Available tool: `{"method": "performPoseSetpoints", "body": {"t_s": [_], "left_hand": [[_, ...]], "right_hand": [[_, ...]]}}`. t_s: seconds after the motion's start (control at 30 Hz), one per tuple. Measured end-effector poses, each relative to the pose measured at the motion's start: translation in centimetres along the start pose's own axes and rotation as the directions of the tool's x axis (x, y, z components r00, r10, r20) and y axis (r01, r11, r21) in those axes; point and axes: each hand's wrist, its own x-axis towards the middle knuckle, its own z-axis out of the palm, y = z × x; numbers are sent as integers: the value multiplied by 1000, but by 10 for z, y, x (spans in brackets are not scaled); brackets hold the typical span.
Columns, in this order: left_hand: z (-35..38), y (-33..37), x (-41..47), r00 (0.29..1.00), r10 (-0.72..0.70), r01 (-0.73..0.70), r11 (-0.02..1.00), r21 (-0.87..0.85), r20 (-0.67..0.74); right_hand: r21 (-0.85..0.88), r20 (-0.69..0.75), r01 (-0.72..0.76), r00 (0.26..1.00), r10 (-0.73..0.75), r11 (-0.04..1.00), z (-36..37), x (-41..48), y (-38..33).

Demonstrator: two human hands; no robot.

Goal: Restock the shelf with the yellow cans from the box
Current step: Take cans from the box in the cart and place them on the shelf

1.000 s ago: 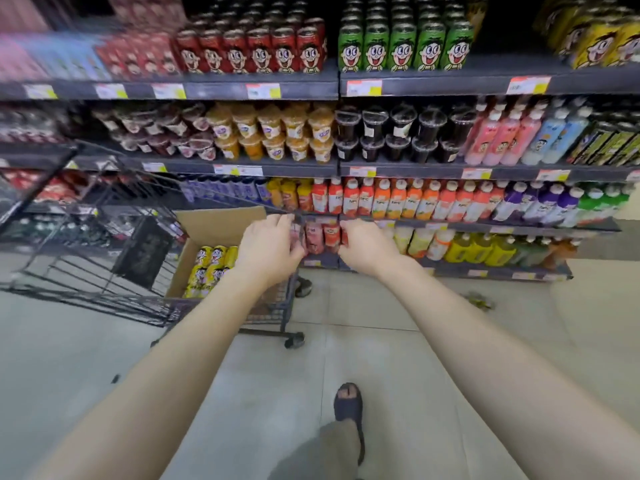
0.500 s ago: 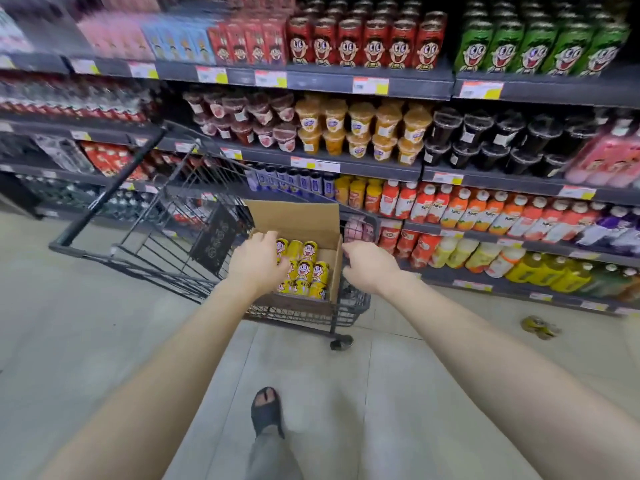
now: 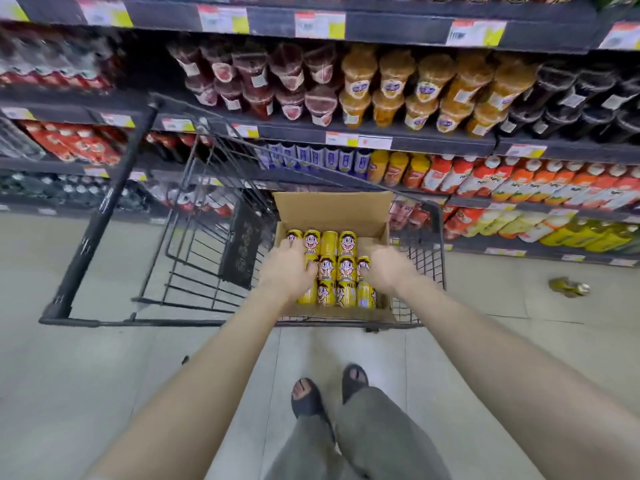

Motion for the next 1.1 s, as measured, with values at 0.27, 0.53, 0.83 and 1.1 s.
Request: {"method": "performPoseSetpoints", "body": {"t_s": [0.27, 0.53, 0.83, 1.1], "left_hand": [[21, -10, 80, 985, -38, 52, 995, -83, 166], [70, 1, 154, 940, -194, 250, 952, -179, 279], [181, 23, 187, 879, -236, 352, 907, -230, 414], [267, 30, 226, 854, -255, 432, 833, -345, 453]], "right_hand": [[131, 135, -134, 984, 116, 982, 12, 87, 22], [253, 267, -287, 939, 219, 924, 52, 164, 63], [312, 316, -413, 894, 317, 856, 124, 218, 77], [480, 392, -630, 776, 494, 610, 197, 259, 93]]}}
